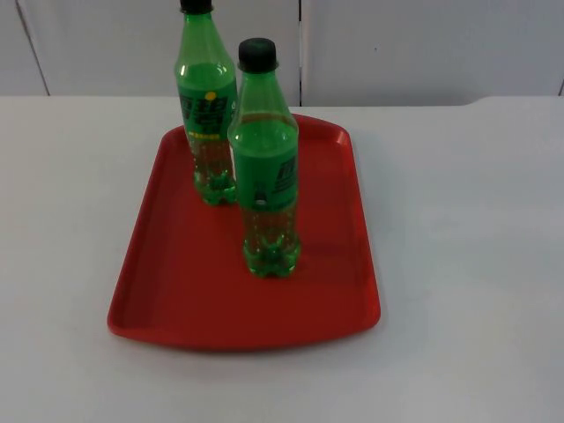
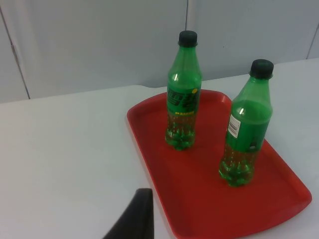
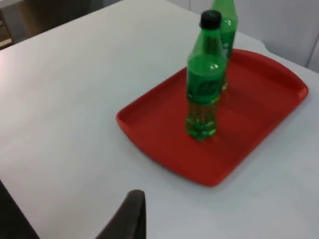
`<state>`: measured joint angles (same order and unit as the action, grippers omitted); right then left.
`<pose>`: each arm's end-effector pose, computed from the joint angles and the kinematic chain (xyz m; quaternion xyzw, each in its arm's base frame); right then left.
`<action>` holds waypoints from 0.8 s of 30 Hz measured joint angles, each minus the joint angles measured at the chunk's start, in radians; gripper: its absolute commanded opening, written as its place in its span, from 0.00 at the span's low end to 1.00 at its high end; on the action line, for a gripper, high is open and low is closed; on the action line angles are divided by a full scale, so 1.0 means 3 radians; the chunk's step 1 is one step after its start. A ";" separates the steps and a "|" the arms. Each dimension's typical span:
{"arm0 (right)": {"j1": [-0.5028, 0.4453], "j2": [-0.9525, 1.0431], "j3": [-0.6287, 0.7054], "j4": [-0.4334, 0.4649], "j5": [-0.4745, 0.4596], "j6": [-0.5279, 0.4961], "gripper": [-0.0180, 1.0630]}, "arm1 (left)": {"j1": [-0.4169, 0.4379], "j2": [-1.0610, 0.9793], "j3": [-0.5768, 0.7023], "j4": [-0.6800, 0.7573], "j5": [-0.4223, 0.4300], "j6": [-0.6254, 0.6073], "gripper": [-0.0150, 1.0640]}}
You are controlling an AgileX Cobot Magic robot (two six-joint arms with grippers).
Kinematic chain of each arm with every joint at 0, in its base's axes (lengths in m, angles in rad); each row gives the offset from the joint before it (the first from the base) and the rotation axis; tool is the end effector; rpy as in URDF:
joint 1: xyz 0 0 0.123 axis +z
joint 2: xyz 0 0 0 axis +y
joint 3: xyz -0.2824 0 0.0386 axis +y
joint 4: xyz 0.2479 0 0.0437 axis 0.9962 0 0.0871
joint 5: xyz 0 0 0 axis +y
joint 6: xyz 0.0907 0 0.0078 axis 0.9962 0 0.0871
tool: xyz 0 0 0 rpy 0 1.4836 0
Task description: Place the bottle upright on the tray.
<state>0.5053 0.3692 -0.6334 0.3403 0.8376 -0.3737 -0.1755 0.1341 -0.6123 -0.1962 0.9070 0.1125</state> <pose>0.0394 0.0476 0.3288 -0.3301 0.7776 0.1993 0.4966 0.0077 -0.0156 0.3224 0.1119 0.8054 -0.1158 0.5705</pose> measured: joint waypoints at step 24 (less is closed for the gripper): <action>0.0017 -0.1217 0.0312 -0.0765 0.0713 0.0752 0.99 | 0.0000 0.0000 0.0000 0.0001 0.0000 0.0000 0.94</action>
<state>0.5104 0.0042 -0.5397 0.1109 1.0516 -0.1482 -0.1755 0.1341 -0.6123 -0.1958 0.9070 0.1125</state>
